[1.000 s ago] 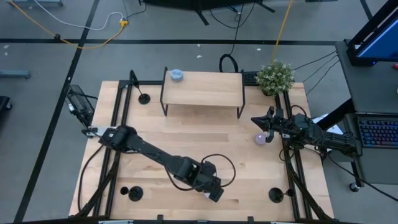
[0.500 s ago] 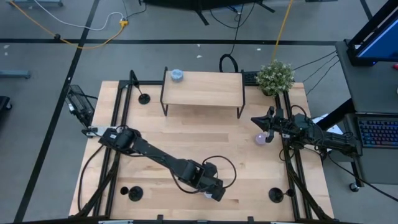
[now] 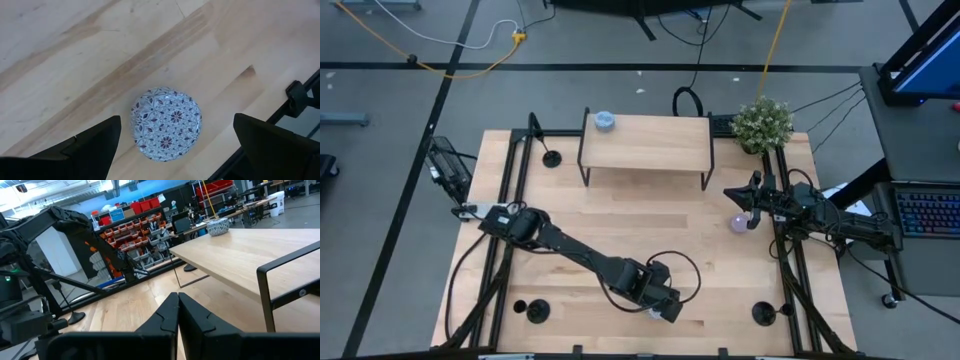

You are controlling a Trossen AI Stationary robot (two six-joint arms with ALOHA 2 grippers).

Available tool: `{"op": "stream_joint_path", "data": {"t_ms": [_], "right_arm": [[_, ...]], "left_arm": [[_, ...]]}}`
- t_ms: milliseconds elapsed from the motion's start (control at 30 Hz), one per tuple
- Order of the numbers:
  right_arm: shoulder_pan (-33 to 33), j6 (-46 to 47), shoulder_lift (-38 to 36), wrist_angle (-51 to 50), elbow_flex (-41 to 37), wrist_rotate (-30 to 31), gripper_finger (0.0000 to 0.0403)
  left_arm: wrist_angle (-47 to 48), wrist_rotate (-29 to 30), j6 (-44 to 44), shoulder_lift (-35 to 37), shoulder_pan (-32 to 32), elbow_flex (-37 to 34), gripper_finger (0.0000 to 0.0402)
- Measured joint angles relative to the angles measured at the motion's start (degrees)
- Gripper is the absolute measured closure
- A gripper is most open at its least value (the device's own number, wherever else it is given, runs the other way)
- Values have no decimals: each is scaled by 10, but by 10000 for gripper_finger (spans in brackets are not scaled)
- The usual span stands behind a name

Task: Pick & Place candle stick holders
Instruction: Put the bottom white scented candle on the shelf

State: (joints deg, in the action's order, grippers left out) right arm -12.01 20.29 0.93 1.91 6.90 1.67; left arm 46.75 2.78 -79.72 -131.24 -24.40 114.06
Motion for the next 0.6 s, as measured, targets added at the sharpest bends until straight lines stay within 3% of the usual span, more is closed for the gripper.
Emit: {"op": "stream_joint_path", "data": {"t_ms": [600], "right_arm": [[0,0,0,0,0,0,403]], "left_arm": [[-38,-10,-10,1,0,-40,6]]}}
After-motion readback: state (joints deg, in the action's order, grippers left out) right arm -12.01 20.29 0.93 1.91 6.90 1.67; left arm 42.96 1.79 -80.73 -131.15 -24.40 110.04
